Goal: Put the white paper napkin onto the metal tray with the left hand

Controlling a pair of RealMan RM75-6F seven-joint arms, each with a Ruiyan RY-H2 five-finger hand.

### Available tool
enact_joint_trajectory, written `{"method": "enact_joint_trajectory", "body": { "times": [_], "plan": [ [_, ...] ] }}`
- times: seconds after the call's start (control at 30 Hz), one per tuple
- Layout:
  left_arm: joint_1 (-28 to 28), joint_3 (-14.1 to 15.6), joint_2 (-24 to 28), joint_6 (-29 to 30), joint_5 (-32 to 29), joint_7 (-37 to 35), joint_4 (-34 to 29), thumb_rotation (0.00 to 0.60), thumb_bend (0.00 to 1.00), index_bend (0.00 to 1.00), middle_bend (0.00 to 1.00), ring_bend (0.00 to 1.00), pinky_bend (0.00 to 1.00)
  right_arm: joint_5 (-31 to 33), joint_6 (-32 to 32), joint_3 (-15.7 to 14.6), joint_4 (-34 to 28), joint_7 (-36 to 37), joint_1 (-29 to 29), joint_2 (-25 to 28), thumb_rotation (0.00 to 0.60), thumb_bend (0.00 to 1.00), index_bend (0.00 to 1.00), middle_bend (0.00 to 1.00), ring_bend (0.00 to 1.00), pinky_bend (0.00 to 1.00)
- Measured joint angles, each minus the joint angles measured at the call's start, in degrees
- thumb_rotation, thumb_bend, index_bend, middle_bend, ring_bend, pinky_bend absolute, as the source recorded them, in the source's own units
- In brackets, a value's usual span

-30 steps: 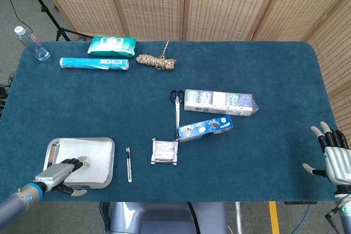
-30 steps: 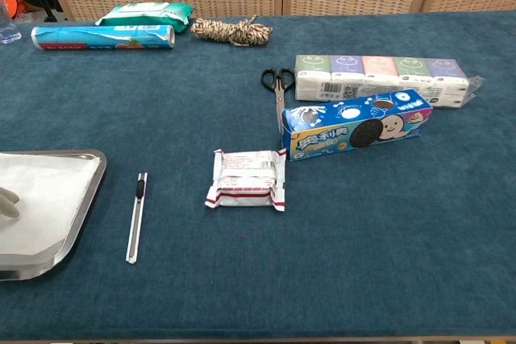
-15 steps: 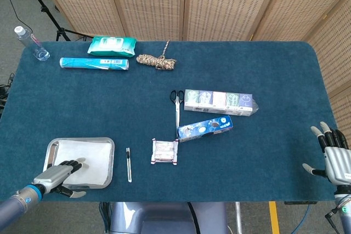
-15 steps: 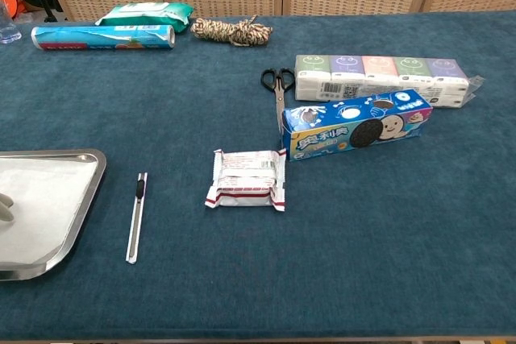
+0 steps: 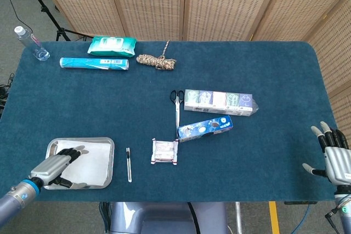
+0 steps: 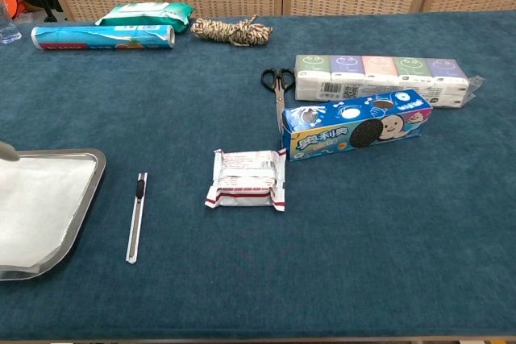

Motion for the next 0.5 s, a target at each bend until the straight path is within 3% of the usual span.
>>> {"method": "enact_joint_trajectory", "body": {
  "times": [0.3, 0.5],
  "plan": [
    [4.3, -3.6, 2.4, 14.4, 6.2, -8.8, -1.2, 0.298, 0.1, 0.1, 0.0, 0.0, 0.0, -1.7, 0.8, -0.4, -0.1, 0.9, -0.1, 0.1, 0.6, 0.0, 0.11, 0.0, 0.0, 0.0],
    [8.2, -4.8, -0.2, 22.8, 8.3, -8.2, 0.9, 0.3, 0.12, 0.1, 0.0, 0.0, 0.0, -3.6, 1.6, -1.1, -0.6, 2.8, -0.3, 0.6, 0.6, 0.0, 0.11, 0.0, 0.0, 0.0]
  ]
}}
